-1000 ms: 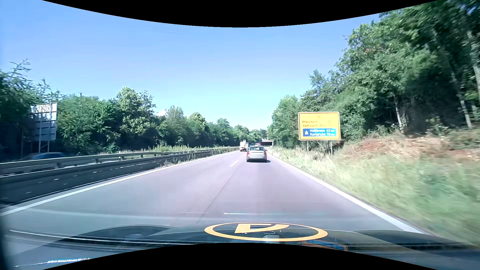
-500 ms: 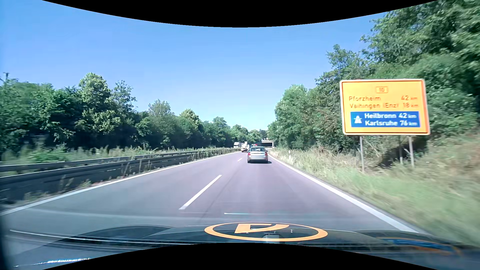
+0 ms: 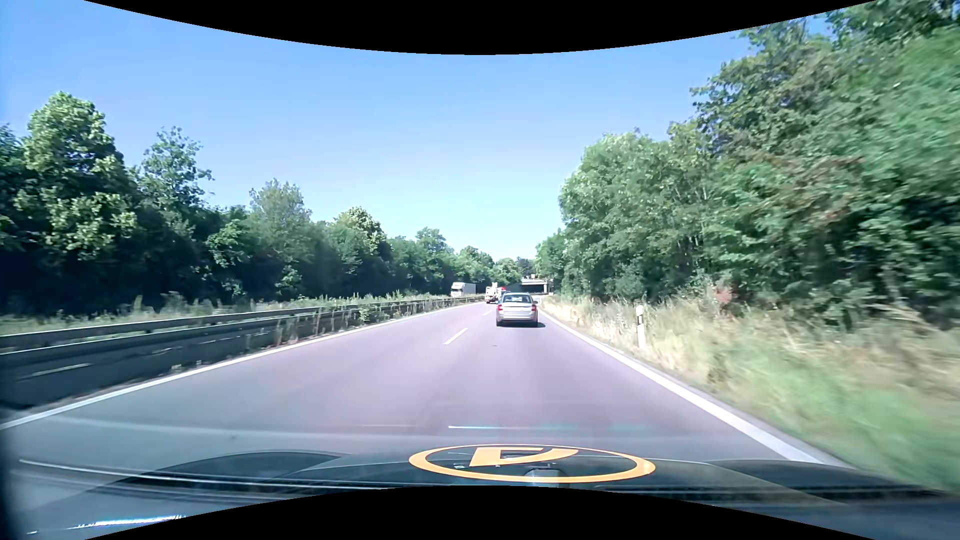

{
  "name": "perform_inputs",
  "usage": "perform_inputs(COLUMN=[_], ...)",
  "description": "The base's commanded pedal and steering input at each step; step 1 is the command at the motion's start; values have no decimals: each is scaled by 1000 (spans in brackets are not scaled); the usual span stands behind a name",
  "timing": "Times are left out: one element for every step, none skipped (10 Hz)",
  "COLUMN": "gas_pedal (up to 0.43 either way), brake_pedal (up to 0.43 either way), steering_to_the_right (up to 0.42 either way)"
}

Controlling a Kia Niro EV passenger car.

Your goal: Follow the waypoints while adhering to traffic rules and regulations

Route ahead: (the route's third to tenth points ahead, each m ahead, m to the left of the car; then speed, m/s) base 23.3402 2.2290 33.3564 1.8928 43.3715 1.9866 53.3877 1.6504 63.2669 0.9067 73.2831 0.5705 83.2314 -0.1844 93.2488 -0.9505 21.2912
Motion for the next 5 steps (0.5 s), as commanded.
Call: perform_inputs(gas_pedal=[268,268,268,280,299], brake_pedal=[0,0,0,0,0], steering_to_the_right=[3,3,3,2,0])
